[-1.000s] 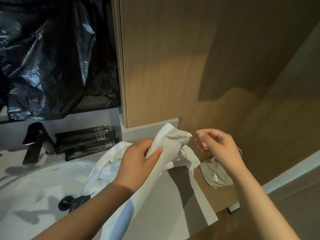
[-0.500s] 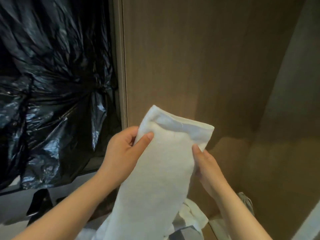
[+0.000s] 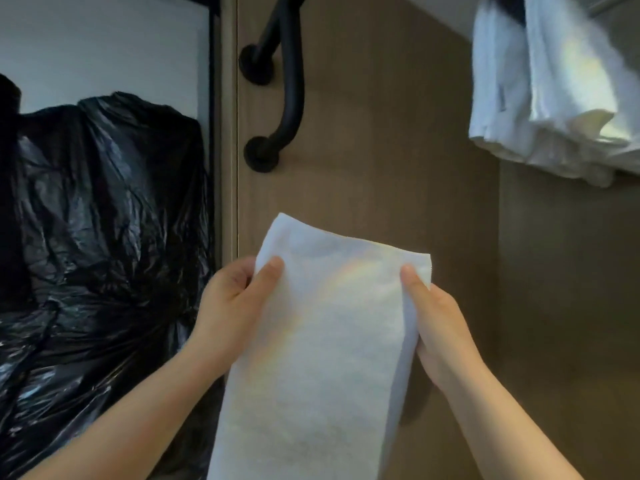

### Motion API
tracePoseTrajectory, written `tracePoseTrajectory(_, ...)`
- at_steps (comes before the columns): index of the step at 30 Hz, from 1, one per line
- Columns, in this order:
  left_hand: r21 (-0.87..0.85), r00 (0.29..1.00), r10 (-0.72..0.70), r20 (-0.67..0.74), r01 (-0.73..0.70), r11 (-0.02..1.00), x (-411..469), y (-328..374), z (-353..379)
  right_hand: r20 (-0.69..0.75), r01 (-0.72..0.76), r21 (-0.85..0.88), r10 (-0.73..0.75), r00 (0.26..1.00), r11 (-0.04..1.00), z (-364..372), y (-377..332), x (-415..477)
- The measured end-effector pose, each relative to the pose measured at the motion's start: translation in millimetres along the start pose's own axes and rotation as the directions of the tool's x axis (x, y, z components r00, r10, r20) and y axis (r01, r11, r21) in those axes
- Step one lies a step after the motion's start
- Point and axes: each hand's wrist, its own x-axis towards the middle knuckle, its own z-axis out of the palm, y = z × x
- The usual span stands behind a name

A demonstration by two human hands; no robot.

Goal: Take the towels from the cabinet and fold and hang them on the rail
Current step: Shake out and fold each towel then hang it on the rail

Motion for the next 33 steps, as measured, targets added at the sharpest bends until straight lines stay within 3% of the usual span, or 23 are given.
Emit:
tracePoseTrajectory(5, -0.013, 0.996, 0.079, -0.04, -0.079, 0.997, 29.7, 24.4, 2.0, -0.046, 0.117, -0.086, -0.121, 0.992, 0.989, -1.2, -40.8, 8.7)
tracePoseTrajectory(9, -0.05, 0.976, 0.207, -0.062, -0.21, 0.976, 49.8, 39.3, -2.0, 0.019, 0.312, -0.323, -0.324, 0.946, 0.893, -14.8, -74.3, 14.2)
tracePoseTrajectory(11, 0.0, 0.952, 0.308, -0.001, -0.308, 0.952, 55.4, 42.9, -3.8, 0.069, 0.357, -0.438, -0.365, 0.929, 0.825, -24.1, -89.7, 15.8)
tracePoseTrajectory(14, 0.017, 0.909, 0.4, 0.12, -0.405, 0.914, 58.9, 49.8, -0.1, 0.091, 0.303, -0.537, -0.302, 0.949, 0.787, -37.2, -105.3, 23.6)
tracePoseTrajectory(17, 0.016, 0.906, 0.393, 0.156, -0.4, 0.917, 63.6, 54.2, 9.5, 0.044, 0.171, -0.483, -0.171, 0.984, 0.859, -47.8, -113.7, 31.5)
tracePoseTrajectory(20, -0.004, 0.903, 0.41, 0.129, -0.413, 0.911, 67.4, 62.0, 16.6, 0.0, 0.151, -0.387, -0.164, 0.986, 0.91, -52.5, -123.6, 33.2)
tracePoseTrajectory(26, -0.028, 0.849, 0.524, 0.071, -0.523, 0.852, 77.7, 94.7, 18.2, 0.005, 0.432, -0.035, -0.432, 0.902, 0.901, -53.4, -138.9, 26.0)
tracePoseTrajectory(33, 0.15, 0.743, 0.661, 0.105, -0.669, 0.728, 94.9, 142.8, 19.6, 0.048, 0.697, -0.07, -0.696, 0.717, 0.714, -39.3, -159.6, 30.1)
